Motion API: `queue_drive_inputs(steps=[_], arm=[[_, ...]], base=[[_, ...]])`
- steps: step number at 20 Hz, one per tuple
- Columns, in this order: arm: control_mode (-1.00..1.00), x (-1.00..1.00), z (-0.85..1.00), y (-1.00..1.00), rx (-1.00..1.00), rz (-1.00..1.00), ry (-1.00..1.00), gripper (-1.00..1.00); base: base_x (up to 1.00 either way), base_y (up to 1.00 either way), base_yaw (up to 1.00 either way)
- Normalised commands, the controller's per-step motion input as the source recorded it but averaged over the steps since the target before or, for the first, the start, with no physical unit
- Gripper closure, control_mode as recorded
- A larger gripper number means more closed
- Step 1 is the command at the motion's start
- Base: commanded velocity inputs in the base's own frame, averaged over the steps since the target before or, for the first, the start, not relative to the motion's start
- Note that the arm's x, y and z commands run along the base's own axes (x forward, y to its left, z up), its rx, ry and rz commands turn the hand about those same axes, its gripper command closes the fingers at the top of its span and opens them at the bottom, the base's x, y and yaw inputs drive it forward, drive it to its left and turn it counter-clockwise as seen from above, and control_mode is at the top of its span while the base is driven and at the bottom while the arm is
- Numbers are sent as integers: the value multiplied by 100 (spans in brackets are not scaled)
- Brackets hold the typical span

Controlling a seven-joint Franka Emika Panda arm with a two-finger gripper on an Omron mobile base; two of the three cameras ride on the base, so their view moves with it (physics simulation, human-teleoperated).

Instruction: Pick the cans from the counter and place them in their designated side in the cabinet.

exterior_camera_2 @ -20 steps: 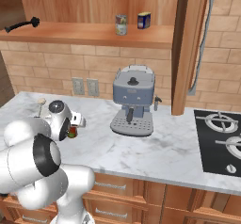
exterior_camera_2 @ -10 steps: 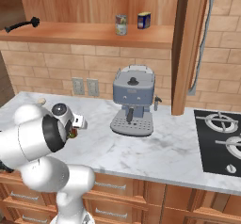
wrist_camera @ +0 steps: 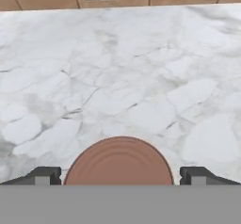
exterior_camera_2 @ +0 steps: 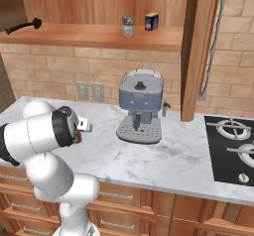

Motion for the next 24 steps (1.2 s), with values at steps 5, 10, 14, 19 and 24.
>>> queue_drive_inputs(steps=[5,10,14,19,24], arm=[[-100,2,-11,4,0,0,0,100],[-100,-5,0,-3,0,0,0,100],[-100,0,15,-6,0,0,0,100],[-100,0,31,-13,0,1,-2,100],[-100,0,36,-17,0,2,-4,100]], base=[[0,0,0],[0,0,0],[0,0,0],[0,0,0],[0,0,0]])
